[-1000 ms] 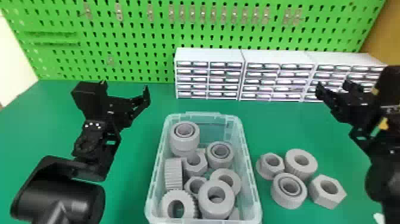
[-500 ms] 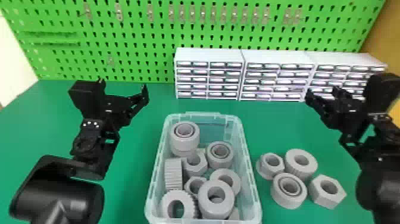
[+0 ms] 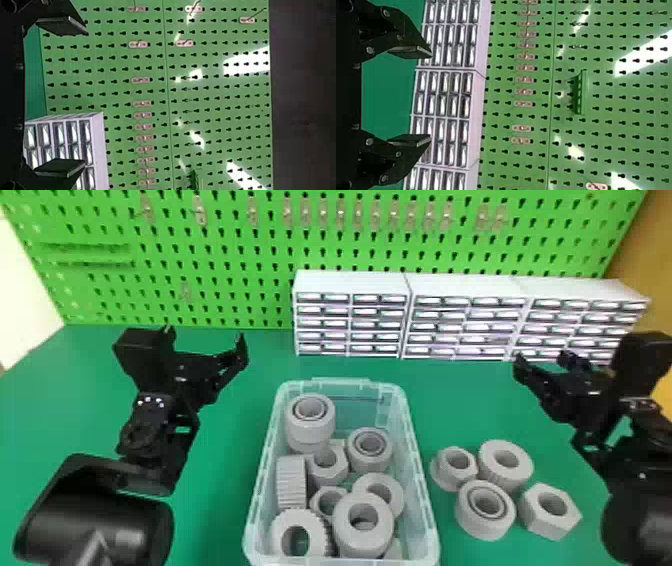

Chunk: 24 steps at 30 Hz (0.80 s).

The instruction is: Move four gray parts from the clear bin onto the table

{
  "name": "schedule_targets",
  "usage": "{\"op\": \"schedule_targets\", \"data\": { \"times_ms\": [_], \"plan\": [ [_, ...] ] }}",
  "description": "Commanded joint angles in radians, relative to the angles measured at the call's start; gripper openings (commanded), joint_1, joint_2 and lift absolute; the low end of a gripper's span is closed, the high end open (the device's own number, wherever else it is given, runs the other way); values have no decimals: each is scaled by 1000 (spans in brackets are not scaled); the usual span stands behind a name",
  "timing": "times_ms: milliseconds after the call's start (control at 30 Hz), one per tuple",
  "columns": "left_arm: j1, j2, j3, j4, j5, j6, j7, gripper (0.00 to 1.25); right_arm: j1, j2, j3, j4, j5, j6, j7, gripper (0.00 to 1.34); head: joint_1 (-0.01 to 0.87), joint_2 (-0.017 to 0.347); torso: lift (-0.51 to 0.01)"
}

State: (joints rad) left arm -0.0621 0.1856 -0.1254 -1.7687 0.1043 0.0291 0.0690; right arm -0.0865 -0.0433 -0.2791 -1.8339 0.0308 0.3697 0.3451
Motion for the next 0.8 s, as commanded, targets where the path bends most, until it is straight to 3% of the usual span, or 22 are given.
{"op": "schedule_targets", "data": {
  "times_ms": [0, 767],
  "plan": [
    [2, 0, 1, 0, 0, 0, 0, 1140, 1, -1, 1, -1, 0, 3, 0, 825, 678, 34, -50],
    [7, -2, 9, 0, -3, -11, 0, 1140, -7, -13, 21, -1, 0, 14, 0, 828, 678, 34, -50]
  ]
}}
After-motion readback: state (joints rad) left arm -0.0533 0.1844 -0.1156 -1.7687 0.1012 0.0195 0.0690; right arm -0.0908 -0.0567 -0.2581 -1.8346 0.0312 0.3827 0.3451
